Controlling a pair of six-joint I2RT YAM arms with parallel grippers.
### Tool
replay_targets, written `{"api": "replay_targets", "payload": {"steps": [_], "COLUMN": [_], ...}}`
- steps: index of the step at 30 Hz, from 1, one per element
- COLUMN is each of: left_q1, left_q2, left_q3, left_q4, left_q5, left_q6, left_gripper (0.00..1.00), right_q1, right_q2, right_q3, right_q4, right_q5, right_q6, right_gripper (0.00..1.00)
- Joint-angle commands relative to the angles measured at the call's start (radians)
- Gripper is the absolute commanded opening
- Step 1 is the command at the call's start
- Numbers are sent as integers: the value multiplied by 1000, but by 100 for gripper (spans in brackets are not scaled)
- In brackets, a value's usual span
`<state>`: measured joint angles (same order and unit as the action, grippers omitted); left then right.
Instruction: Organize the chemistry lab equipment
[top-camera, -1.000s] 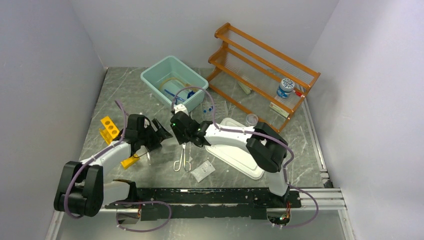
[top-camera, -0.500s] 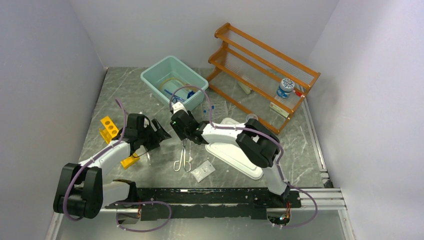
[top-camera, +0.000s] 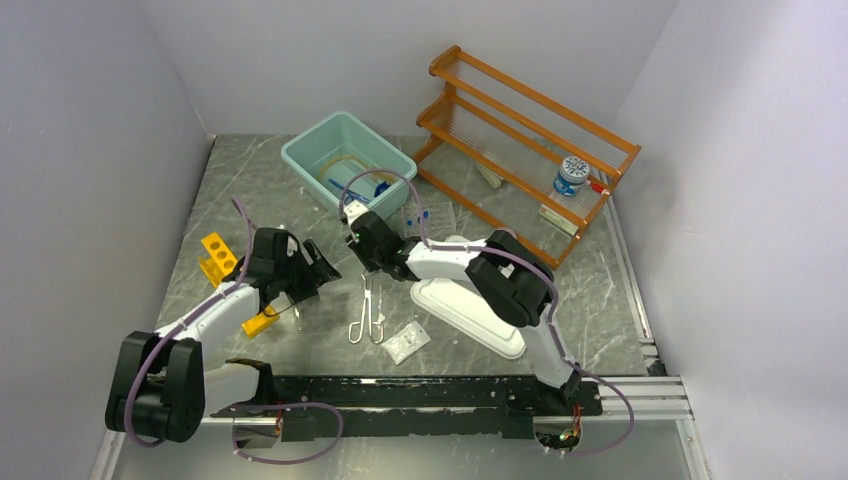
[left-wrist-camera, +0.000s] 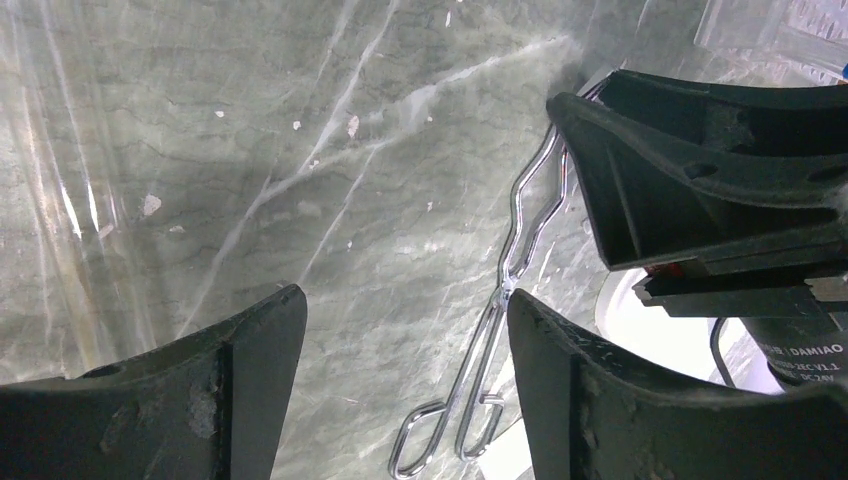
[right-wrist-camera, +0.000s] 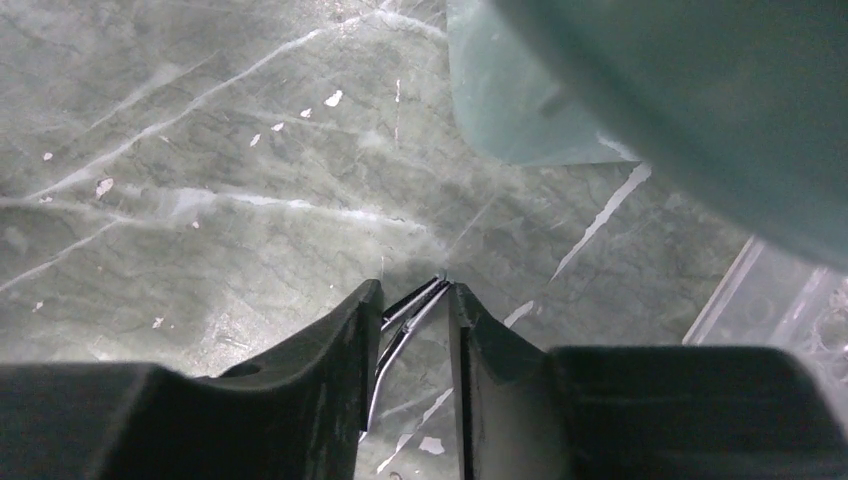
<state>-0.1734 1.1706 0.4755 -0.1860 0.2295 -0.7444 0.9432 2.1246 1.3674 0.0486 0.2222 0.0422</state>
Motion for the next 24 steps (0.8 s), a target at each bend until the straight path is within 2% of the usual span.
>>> {"api": "replay_targets", "payload": {"steps": [1, 7, 12, 19, 24], "left_q1": [8, 6, 5, 5, 3], "left_q2": [-7, -32, -27, -46, -82], "left_q3": [25, -46, -82, -149, -198], "left_q4": [-12, 57, 127, 275, 394], "left_q5": [-18, 29, 96, 252, 363], "left_q6": [20, -9, -13, -61, -93], "left_gripper": [77, 77, 77, 79, 82], "right_q1": [-8, -15, -18, -24, -34], "right_q2": [23, 13, -15, -76, -132], "right_q3": [14, 29, 70, 92, 53], "right_q4": [29, 9, -43, -106, -59], "right_q5": [-67, -74, -75, -164, -273], "right_q6": [-32, -8, 52, 187, 280], "right_gripper": [29, 10, 1, 0, 0]}}
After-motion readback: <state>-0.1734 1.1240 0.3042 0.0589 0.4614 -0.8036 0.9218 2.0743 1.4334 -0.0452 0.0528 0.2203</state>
